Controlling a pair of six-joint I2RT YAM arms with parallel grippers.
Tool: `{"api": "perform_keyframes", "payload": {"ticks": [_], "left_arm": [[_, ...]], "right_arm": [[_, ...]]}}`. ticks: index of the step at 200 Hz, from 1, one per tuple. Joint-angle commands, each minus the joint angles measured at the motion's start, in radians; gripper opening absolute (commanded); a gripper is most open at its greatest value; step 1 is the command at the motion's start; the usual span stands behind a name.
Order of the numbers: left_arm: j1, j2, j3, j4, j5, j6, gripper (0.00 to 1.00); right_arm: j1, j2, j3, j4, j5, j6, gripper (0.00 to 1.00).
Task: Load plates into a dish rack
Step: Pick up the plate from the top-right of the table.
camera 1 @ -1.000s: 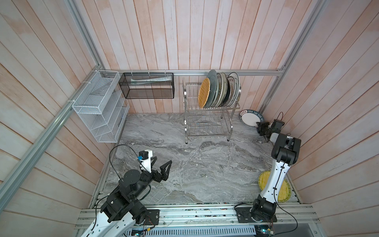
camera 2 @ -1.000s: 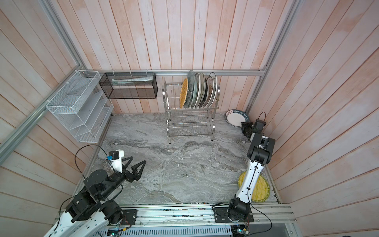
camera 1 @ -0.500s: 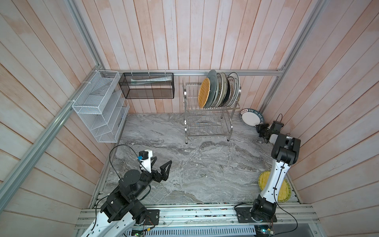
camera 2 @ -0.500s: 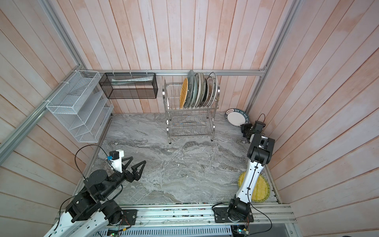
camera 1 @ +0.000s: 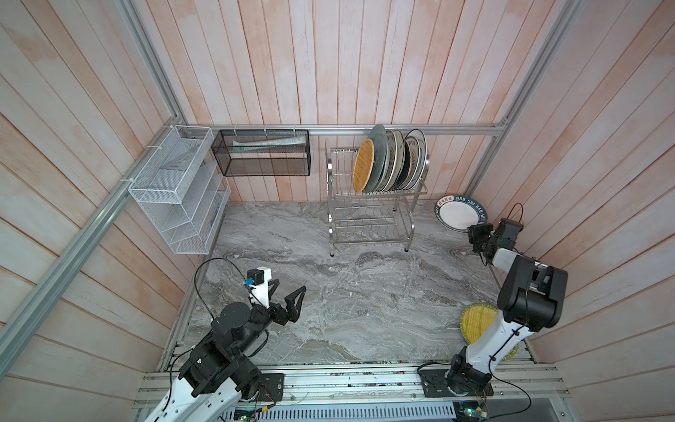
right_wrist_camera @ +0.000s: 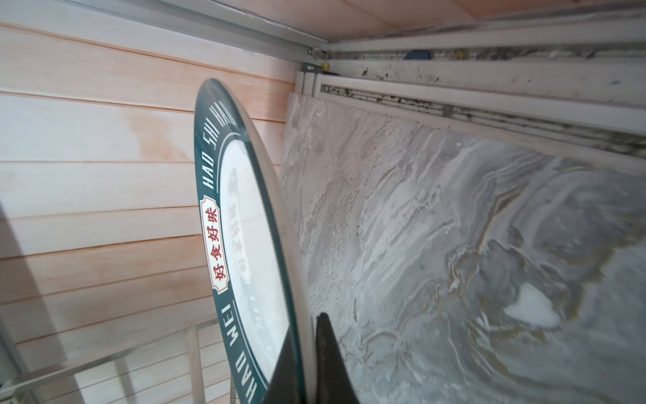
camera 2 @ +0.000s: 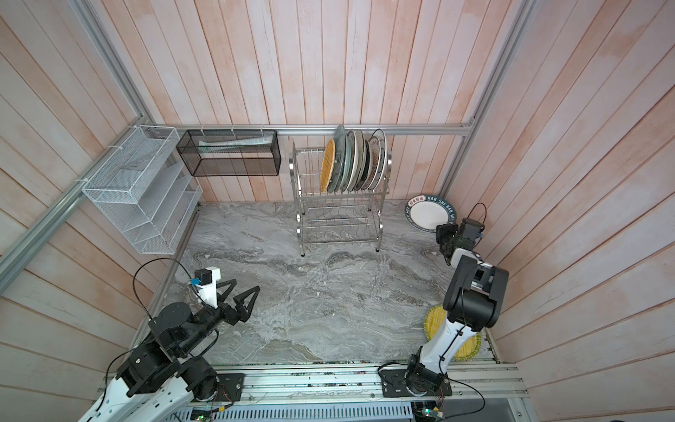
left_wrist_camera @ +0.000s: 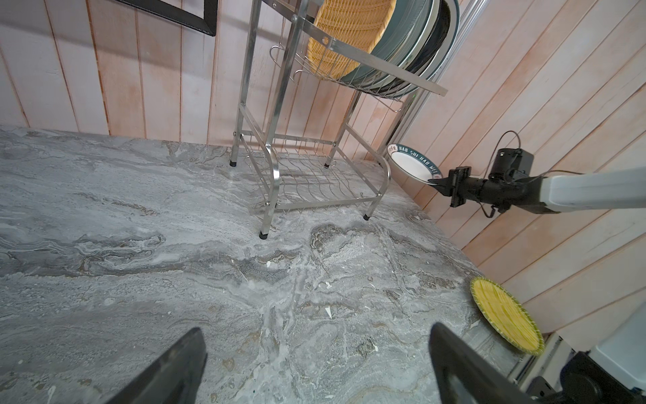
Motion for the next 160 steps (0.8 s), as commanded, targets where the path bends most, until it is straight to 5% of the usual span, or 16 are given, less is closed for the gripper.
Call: {"api": "perform_keyframes", "payload": {"ticks": [1, 100, 160], "left_arm": [[0.005, -0.014, -0.008, 0.019, 0.000, 0.004, 1.00], [0.005, -0.027, -0.041, 0.079, 0.088, 0.056, 1.00], [0.006, -0.006, -0.076, 0.189, 0.171, 0.054, 1.00]], "right_arm": [[-0.008, -0.122, -0.076, -0.101, 0.066, -0.040, 0.00], [0.000, -0.719, -0.260, -0.624, 0.088, -0.171, 0.00], [0.049, -0.910, -0.282, -0.798, -0.012, -0.242, 0.00]]}}
